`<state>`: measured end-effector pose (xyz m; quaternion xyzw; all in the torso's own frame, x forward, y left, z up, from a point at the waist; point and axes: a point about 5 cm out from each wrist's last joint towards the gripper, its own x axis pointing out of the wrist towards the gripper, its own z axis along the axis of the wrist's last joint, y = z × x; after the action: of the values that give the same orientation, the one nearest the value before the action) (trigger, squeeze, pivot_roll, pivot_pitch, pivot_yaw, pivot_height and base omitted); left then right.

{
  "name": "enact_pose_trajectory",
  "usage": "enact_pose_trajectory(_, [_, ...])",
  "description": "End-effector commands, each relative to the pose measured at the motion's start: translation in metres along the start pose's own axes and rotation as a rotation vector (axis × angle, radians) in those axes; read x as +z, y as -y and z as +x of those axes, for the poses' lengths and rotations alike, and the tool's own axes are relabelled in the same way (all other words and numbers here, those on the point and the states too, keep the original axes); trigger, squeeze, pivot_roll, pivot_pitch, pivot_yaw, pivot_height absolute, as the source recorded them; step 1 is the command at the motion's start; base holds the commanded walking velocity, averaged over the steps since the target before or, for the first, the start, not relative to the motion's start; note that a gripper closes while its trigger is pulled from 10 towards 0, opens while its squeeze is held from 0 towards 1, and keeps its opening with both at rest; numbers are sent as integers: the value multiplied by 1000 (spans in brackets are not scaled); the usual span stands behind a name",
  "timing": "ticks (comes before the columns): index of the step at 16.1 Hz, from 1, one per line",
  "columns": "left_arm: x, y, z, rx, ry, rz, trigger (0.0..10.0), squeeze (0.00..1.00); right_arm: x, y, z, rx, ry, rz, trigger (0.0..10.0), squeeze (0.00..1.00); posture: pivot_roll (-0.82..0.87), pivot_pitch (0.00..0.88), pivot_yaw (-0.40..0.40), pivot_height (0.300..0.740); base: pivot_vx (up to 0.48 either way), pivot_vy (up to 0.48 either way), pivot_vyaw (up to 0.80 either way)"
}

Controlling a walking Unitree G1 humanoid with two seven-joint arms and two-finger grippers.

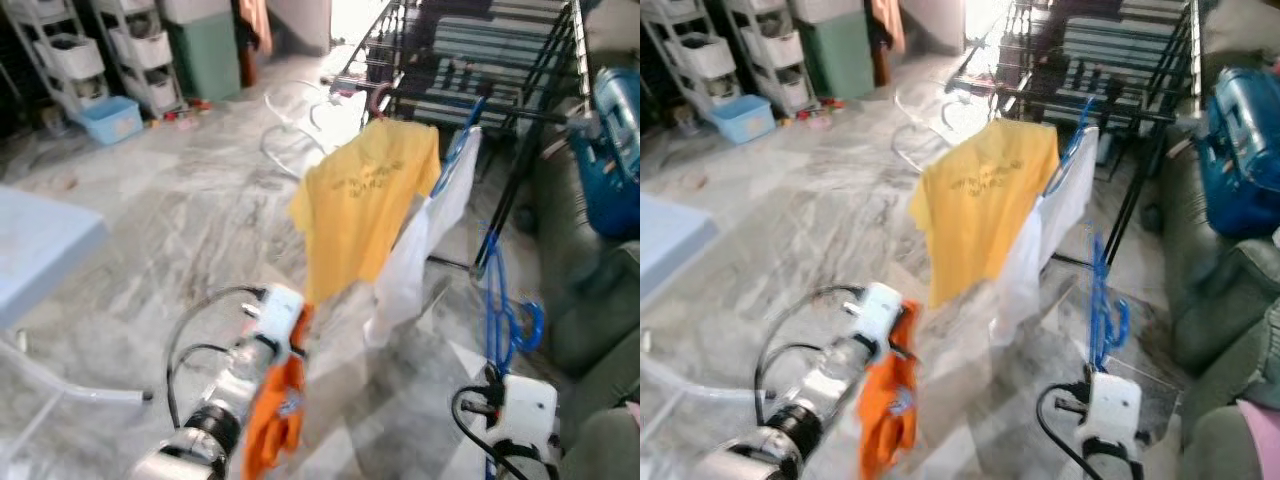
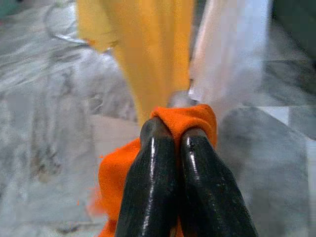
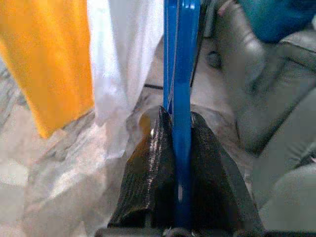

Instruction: Hang hanger

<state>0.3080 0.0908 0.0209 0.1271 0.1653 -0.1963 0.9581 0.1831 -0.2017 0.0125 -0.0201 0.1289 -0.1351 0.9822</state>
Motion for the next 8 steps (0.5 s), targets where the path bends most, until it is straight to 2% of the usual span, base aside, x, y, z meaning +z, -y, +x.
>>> enact_pose_trajectory(1, [4, -15, -1, 34, 17, 19, 10000, 0, 4, -7, 1, 15, 14, 12, 10000, 0, 21, 18, -22, 740, 0, 476, 0])
enact_pose_trajectory(4, [3, -14, -2, 26, 21, 25, 10000, 0, 3, -7, 1, 14, 10, 12, 10000, 0, 18, 24, -20, 740, 0, 449, 0])
enact_pose_trajectory(5, [4, -13, -2, 18, 31, 49, 10000, 0, 2, -7, 0, 13, 8, 12, 10000, 0, 17, 26, -20, 740, 0, 0, 0])
enact_pose_trajectory(8, [2, -12, -2, 8, 17, 26, 10000, 0, 1, -7, -2, 10, 1, 14, 10000, 0, 11, 31, -19, 740, 0, 0, 0])
